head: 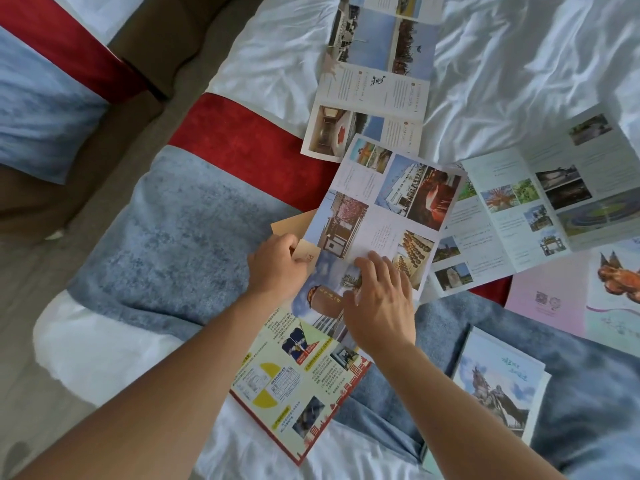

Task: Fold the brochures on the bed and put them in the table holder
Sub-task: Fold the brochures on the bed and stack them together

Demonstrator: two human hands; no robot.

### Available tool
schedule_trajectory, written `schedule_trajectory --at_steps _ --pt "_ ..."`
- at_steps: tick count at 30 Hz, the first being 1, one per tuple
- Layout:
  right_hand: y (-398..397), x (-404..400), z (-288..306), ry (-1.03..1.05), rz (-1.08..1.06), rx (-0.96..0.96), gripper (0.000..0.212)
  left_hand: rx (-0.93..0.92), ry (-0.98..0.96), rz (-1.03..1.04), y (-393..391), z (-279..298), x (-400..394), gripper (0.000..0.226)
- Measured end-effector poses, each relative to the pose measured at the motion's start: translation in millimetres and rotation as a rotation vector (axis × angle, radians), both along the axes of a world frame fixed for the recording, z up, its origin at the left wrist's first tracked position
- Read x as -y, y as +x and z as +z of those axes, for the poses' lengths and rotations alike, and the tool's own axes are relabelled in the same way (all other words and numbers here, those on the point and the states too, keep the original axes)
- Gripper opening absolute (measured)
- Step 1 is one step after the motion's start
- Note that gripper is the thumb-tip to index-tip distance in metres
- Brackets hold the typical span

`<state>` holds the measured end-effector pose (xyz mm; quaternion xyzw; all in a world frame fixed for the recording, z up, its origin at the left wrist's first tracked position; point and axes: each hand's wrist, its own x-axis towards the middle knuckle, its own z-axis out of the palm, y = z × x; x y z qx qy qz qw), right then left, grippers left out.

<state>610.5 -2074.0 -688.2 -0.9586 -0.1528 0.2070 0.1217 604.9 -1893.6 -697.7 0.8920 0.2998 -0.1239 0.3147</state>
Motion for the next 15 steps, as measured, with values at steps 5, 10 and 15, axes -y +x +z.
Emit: schedule_trajectory --at_steps 5,10,15 --pt "-0.8 -3.3 6.3 0.033 0.007 0.044 0.047 0.119 -0.075 0.082 -9.6 6.7 -1.1 0.015" --pt "-4.9 -9.3 21.9 0.153 -0.016 0.051 0.043 0.161 -0.206 0.179 -21.9 13.6 -2.3 0.029" --pt "-10.9 -9.2 31.7 0.351 -0.079 0.125 0.041 0.116 -0.303 0.239 -26.9 13.5 -5.2 0.040"
